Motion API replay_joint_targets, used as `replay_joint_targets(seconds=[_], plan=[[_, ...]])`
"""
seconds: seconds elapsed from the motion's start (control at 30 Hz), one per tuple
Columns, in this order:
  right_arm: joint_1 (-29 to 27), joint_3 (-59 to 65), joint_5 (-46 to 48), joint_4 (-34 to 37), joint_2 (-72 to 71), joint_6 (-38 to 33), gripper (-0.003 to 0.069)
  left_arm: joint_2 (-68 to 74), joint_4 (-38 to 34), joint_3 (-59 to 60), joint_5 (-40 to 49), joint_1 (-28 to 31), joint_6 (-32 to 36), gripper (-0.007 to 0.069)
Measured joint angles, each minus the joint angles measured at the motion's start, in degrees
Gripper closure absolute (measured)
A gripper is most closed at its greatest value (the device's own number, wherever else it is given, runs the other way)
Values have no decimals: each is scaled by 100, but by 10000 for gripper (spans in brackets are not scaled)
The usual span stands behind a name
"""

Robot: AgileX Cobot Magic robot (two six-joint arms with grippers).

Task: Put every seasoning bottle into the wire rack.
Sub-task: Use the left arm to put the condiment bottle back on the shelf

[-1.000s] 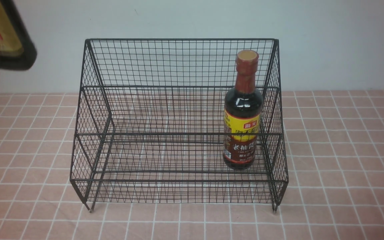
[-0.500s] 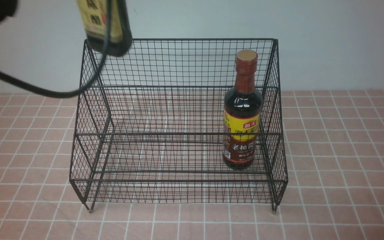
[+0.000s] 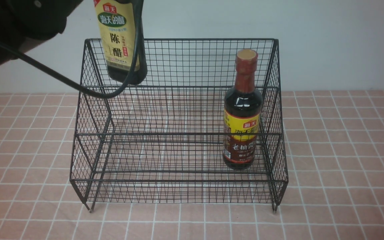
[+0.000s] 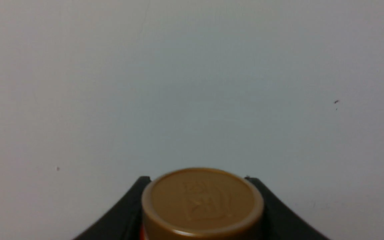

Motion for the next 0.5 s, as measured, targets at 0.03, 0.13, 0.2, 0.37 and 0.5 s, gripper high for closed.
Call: replay_joint_targets(seconds=[0.03, 0.13, 0.2, 0.37, 0.5], plan=[[0, 0, 0, 0, 0, 0, 673, 13, -21, 0, 9, 0, 8, 321], [0, 0, 0, 0, 0, 0, 673, 229, -619, 11, 117, 0, 132, 321], [0, 0, 0, 0, 0, -12, 673, 298, -998, 17, 156, 0, 288, 321], [0, 0, 0, 0, 0, -44, 673, 338, -2257, 21, 105, 0, 1317, 321], [0, 0, 0, 0, 0, -44, 673, 338, -3196, 42, -86, 0, 2431, 321]])
